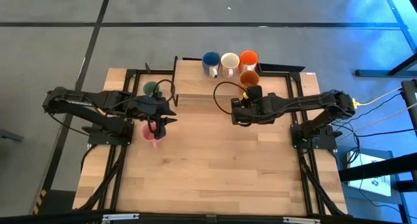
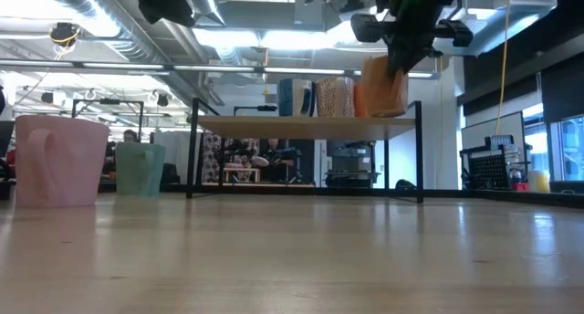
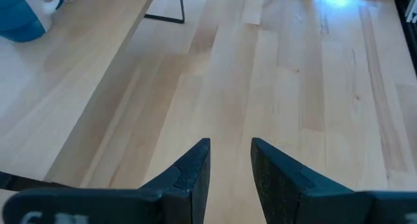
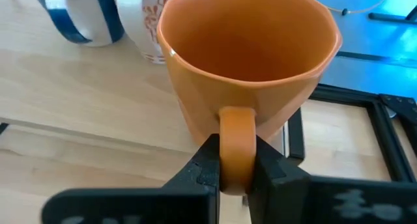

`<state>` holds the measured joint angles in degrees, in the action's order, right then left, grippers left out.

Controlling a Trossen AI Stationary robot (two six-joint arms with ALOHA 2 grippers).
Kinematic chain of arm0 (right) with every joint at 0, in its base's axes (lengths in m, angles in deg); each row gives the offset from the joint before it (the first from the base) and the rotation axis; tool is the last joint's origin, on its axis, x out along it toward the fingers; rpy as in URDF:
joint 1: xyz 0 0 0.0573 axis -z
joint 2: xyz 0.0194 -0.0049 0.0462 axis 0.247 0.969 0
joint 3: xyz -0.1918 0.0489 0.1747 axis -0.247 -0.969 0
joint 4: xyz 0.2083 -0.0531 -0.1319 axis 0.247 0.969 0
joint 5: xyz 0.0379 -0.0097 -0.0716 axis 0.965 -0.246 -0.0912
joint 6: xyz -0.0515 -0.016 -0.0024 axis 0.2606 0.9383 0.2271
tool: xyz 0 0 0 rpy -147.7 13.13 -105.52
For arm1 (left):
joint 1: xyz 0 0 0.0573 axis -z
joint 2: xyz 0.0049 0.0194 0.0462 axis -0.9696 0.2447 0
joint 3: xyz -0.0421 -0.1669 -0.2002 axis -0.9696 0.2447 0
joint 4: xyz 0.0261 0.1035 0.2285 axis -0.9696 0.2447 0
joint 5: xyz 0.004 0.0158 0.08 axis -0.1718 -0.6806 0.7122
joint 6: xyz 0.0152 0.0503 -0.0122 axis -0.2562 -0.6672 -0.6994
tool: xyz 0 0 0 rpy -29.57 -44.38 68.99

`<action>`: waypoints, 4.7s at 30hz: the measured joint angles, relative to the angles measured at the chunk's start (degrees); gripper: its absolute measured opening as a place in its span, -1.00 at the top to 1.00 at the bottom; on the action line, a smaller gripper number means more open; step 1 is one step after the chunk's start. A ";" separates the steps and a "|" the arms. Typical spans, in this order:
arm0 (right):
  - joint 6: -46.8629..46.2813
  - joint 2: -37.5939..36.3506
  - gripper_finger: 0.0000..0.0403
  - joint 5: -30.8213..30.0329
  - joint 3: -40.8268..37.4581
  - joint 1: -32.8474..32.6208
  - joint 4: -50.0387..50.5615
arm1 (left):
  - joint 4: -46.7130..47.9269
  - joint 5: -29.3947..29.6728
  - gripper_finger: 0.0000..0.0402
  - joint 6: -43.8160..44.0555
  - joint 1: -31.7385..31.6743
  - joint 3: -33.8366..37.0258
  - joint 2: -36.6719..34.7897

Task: Place coffee mugs
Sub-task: Put the orange mug on the shelf, then put the pink mug on the shelf

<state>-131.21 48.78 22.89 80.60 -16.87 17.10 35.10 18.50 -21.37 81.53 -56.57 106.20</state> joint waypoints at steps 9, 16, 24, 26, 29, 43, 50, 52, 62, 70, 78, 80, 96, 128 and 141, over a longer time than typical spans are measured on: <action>0.09 0.01 0.89 0.13 -3.54 0.73 -4.39 | -0.46 0.35 0.47 -0.04 0.00 -0.02 0.00; 0.30 0.03 0.68 2.60 -3.61 0.77 -5.48 | -0.59 0.47 0.47 -0.06 0.00 -0.01 0.00; 0.67 -0.77 0.31 2.46 -3.63 0.73 -5.49 | -0.59 0.50 0.48 -0.07 0.00 -0.01 0.00; 1.41 -1.85 0.22 2.24 -3.63 0.73 -5.49 | -0.59 0.50 0.47 -0.07 0.01 -0.01 0.00; 2.90 -4.33 0.09 2.93 -3.54 0.73 -5.38 | -0.59 0.51 0.47 -0.07 0.00 0.00 0.00; 25.42 -9.20 -0.01 20.43 4.48 -14.06 -15.33 | -0.16 -4.60 0.43 1.83 0.00 0.00 0.00; 28.34 -3.13 -0.02 20.58 1.09 -19.46 -23.98 | 9.41 -11.75 0.23 7.75 0.15 -0.01 1.70; 28.32 -0.89 -0.02 20.75 0.98 -20.06 -24.00 | 15.02 -11.49 0.22 9.86 0.12 -0.02 2.33; 27.27 5.50 -0.02 24.76 0.91 -19.91 -27.47 | 30.26 -9.23 0.23 16.45 -1.83 5.08 1.79; 28.16 5.74 -0.02 24.54 0.91 -19.91 -28.48 | 26.06 -10.10 0.23 14.98 -9.96 12.37 2.47; 28.09 5.74 -0.02 25.02 0.91 -19.91 -28.62 | 25.66 -9.79 0.23 14.05 -12.94 15.69 2.36; 28.08 5.74 -0.02 25.04 0.91 -19.91 -28.61 | 23.91 -12.53 0.23 13.60 -12.92 17.41 2.36; 27.94 5.72 -0.02 26.01 0.94 -19.95 -28.86 | 17.14 -15.99 0.92 13.29 -12.22 21.77 2.38; 23.16 9.86 -0.02 22.37 0.83 -22.71 -27.31 | 5.81 -14.75 0.91 10.73 -3.05 -7.05 34.79; 10.92 11.03 -0.02 17.97 -4.34 -34.87 -23.54 | 3.77 -14.48 0.91 12.15 -1.50 -16.28 46.81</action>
<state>-120.30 59.81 40.87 76.26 -51.75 -6.44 38.87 4.02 -9.22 80.03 -72.85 153.01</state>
